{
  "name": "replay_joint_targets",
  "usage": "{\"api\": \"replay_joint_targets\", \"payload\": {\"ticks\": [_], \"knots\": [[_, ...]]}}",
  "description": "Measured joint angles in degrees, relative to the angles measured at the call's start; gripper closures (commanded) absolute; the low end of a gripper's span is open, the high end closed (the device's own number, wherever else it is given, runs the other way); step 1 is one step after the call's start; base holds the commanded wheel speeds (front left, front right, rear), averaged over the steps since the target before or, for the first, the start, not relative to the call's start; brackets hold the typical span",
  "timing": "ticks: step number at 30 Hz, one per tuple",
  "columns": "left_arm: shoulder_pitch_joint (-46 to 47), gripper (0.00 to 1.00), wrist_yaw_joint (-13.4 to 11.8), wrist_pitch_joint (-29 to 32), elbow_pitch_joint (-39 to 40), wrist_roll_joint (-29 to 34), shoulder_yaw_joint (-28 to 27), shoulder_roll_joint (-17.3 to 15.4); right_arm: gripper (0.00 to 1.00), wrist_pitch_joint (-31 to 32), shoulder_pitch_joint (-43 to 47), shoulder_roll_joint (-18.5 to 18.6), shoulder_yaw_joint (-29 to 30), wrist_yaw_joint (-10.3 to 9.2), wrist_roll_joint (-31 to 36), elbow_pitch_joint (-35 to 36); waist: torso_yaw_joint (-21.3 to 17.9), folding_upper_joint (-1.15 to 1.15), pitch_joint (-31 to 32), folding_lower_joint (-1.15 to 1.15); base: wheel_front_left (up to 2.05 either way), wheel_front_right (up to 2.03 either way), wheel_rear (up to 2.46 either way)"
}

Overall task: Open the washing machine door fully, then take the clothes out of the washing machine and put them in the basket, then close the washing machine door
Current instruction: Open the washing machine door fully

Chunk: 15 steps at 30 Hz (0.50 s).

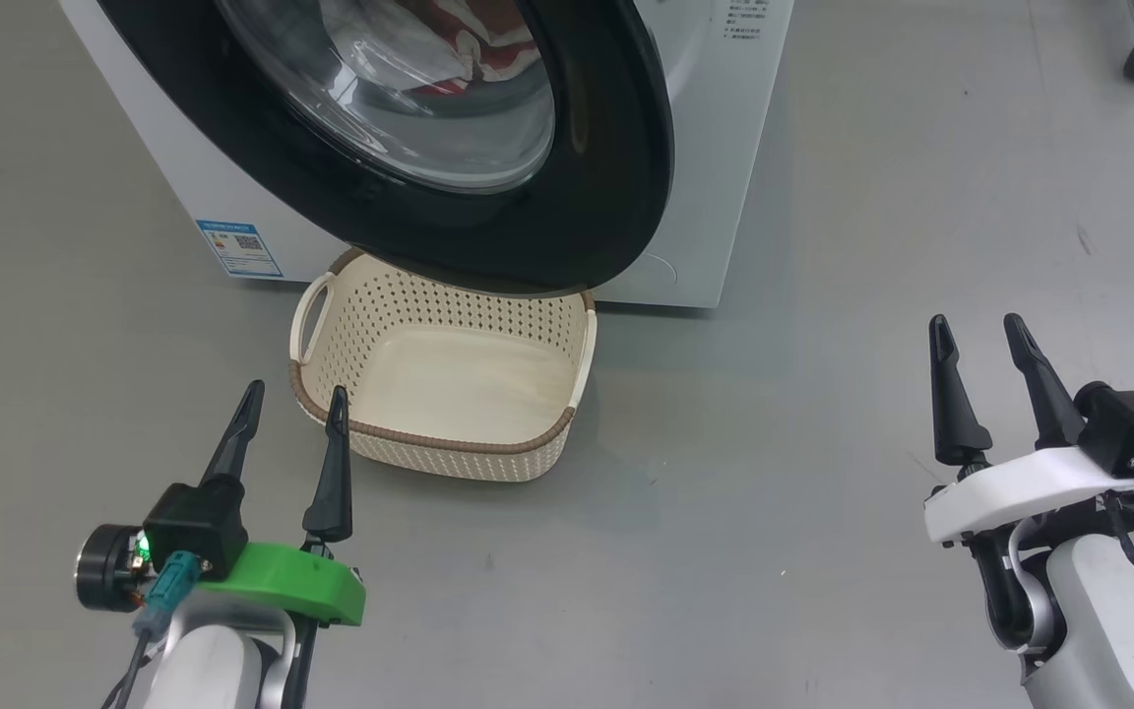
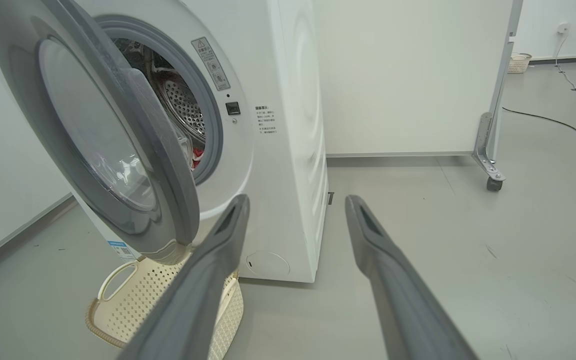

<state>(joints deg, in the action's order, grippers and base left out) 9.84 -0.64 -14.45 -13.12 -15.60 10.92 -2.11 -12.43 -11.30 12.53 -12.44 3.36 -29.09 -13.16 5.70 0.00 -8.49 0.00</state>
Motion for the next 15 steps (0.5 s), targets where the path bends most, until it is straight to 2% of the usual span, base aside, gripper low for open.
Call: {"api": "replay_joint_targets", "payload": {"ticks": [15], "knots": [[-0.2,0.0,0.5,0.0,0.1,0.1,-0.1,0.0,0.0,-0.6,1.4,-0.6,0.0,-1.05,0.5,1.5,0.0,0.0,-0.3,0.0,0.0,0.0,0.0]]}}
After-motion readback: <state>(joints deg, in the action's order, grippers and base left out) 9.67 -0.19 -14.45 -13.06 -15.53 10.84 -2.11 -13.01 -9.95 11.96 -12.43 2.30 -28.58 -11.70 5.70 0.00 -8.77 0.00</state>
